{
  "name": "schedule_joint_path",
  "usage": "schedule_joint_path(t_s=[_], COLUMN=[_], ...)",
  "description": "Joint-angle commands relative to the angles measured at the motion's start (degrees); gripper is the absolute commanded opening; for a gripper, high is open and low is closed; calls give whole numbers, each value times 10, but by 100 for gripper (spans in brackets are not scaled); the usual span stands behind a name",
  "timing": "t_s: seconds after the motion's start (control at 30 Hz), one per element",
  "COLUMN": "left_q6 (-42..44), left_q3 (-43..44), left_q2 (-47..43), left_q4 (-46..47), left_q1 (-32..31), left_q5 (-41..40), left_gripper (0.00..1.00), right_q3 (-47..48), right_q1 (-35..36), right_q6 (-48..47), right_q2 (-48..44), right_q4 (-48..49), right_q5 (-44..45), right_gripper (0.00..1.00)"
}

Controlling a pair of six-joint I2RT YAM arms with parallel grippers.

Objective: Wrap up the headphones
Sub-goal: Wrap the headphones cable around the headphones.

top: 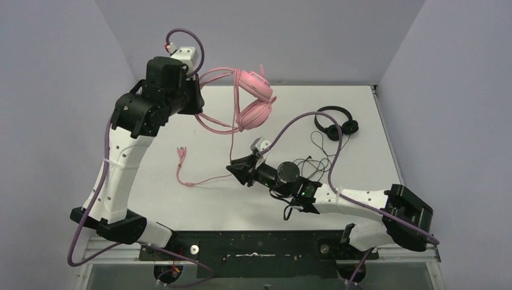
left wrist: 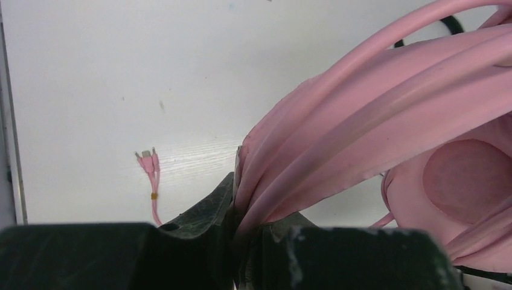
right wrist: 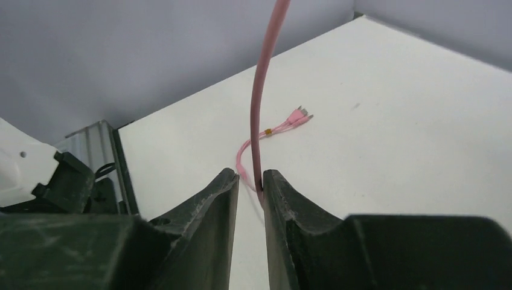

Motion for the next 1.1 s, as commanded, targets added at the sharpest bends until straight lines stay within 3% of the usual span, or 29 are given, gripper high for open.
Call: schedule_joint_path(t_s=[0.0,0.13,0.47,0.73,0.87,1.07], left_q6=[-40,-33,-20,-11,-5,-2], left_q3=[73,108,164,170,170,162], left_q2=[-52,-57,-53,-47,-44,-50], left_q4=[36,-6,-50,-53,-55,-49], left_q1=[0,0,0,1,1,0], left_q5=[66,58,50,44,36,36], left_gripper=[0,0,0,0,0,0], right_q3=[7,41,89,69,23,-43], right_q1=[8,-6,-59,-51,-54,-37], right_q6=[-167,-228,-178,-136,-116,-103], right_q2=[57,142,268,291,267,228], right_q4=[180,277,397,434,429,417], right_q5=[27,19,-59,-67,-13,-44], right_gripper=[26,37,66,71,71,75])
